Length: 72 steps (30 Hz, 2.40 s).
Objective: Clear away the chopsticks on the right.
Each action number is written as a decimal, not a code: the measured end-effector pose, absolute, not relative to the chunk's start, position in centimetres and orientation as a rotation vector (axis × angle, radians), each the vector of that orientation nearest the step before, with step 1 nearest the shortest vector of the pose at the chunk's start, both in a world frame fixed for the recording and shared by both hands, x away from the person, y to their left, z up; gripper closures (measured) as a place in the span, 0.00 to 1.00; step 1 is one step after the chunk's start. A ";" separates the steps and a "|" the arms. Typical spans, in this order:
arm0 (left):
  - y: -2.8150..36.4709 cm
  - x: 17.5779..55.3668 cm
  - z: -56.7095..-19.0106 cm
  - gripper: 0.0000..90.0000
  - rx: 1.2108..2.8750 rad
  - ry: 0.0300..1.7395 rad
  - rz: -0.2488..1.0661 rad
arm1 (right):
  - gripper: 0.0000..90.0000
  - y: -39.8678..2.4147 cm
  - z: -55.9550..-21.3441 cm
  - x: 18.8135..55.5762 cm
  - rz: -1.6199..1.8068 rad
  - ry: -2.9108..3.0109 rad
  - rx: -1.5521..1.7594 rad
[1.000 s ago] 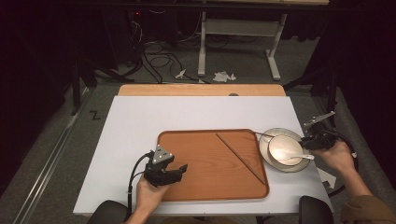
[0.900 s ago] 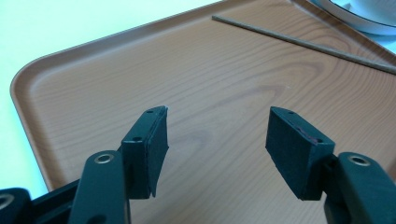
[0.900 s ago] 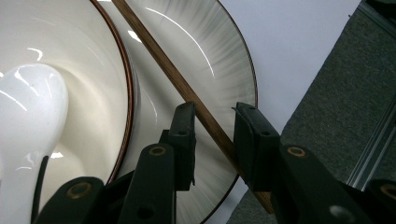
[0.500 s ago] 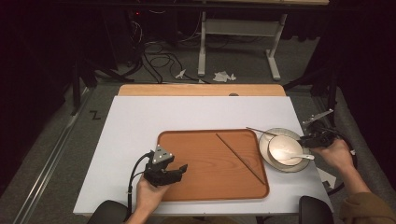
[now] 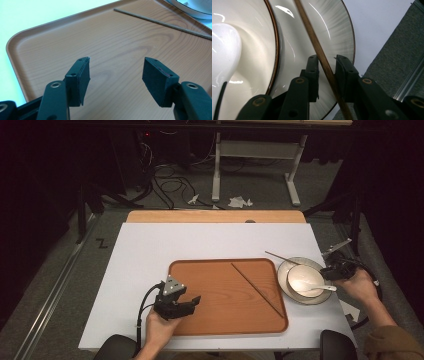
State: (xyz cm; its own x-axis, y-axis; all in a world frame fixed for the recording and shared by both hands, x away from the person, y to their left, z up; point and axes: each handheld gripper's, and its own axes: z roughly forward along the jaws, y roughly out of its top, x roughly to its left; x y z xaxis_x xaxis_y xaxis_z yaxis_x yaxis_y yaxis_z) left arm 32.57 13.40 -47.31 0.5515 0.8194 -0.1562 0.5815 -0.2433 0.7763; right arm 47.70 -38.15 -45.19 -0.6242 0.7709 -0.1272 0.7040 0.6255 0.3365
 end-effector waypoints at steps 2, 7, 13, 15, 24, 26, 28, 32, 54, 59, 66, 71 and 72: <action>13.4 32.6 -47.3 0.43 1.947 1.133 0.355 | 0.85 -38.3 -45.2 47.7 0.386 2.591 1.210; 13.4 32.6 -47.4 0.43 1.948 1.132 0.355 | 0.89 -38.5 -45.2 47.6 0.386 2.595 1.203; 13.4 32.6 -47.4 0.43 1.948 1.130 0.354 | 0.93 -38.7 -45.2 47.4 0.391 2.593 1.192; 13.3 32.6 -47.3 0.43 1.948 1.129 0.354 | 0.93 -38.7 -45.3 47.3 0.412 2.590 1.181; 13.1 32.8 -47.3 0.43 1.950 1.119 0.348 | 0.94 -39.1 -44.7 46.6 0.451 2.562 1.173; 13.1 32.8 -47.3 0.43 1.953 1.114 0.345 | 0.94 -39.3 -44.4 46.4 0.467 2.544 1.182; 12.9 32.9 -47.3 0.43 1.955 1.108 0.342 | 0.94 -39.6 -44.0 46.1 0.485 2.528 1.192; 12.7 33.1 -47.3 0.43 1.963 1.092 0.335 | 0.94 -40.1 -43.2 45.3 0.513 2.492 1.196; 10.3 34.4 -47.2 0.43 2.002 0.983 0.285 | 0.94 -31.6 -38.2 33.6 0.619 2.530 0.955; 9.8 34.6 -47.1 0.43 2.012 0.956 0.273 | 0.94 -29.2 -39.1 33.0 0.624 2.569 0.955; 9.5 34.7 -47.0 0.43 2.017 0.938 0.270 | 0.94 -24.5 -43.0 33.7 0.541 2.691 0.981; 9.6 34.6 -47.0 0.43 2.011 0.941 0.272 | 0.94 -22.1 -45.8 35.1 0.522 2.734 1.031; 9.6 34.6 -47.0 0.43 2.012 0.942 0.273 | 0.94 -21.8 -46.2 35.3 0.510 2.739 1.046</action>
